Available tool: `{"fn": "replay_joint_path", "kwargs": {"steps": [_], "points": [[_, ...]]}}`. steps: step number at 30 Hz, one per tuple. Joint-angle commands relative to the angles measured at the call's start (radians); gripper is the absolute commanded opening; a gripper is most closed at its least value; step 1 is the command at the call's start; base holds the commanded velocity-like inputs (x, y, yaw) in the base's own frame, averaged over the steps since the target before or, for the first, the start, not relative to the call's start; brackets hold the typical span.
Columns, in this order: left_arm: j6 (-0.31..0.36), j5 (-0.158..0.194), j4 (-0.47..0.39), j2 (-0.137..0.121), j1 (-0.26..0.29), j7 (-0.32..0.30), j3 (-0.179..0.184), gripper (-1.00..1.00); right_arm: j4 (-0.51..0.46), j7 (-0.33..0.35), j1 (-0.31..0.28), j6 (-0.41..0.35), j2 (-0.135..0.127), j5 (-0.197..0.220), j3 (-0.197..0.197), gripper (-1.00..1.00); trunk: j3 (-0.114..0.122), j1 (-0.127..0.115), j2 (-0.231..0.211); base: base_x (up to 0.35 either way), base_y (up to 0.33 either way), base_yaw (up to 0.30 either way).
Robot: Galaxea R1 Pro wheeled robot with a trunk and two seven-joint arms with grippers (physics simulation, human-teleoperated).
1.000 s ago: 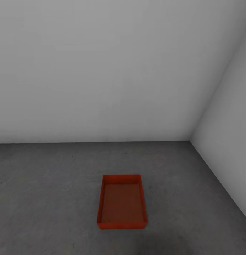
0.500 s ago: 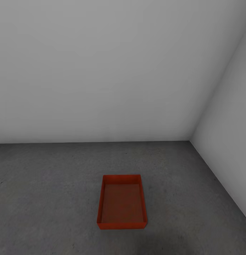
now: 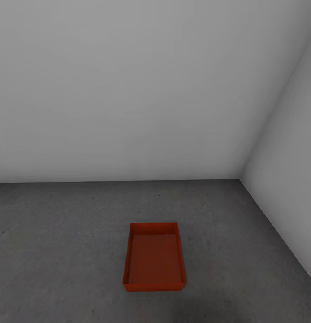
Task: Move the two storage containers from the living room to the garage. In the garage, place one container on the floor and stack the other container on top of it (either order is fine).
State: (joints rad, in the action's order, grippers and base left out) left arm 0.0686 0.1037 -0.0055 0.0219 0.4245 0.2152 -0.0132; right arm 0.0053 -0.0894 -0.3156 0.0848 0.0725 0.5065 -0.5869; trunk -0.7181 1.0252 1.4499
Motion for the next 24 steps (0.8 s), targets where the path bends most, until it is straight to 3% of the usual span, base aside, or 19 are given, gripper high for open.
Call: {"fn": "replay_joint_path", "kwargs": {"steps": [1,12,24], "points": [[0.003,0.009,-0.001,0.000,0.000,0.003,0.000,1.00,0.000,-0.003,0.000,0.003,0.001,0.009,-0.008,1.00,0.003,-0.004,-0.007,0.000,0.000,0.000],[0.005,0.008,-0.001,0.001,0.000,0.003,0.001,1.00,0.000,-0.003,0.000,0.002,0.001,0.009,-0.009,1.00,0.037,-0.046,-0.084,0.000,0.000,-0.026],[0.004,0.008,0.000,0.001,0.000,0.003,0.001,1.00,0.000,-0.003,0.000,0.001,0.002,0.009,-0.010,1.00,0.075,-0.092,-0.168,0.000,0.000,-0.215]]}}
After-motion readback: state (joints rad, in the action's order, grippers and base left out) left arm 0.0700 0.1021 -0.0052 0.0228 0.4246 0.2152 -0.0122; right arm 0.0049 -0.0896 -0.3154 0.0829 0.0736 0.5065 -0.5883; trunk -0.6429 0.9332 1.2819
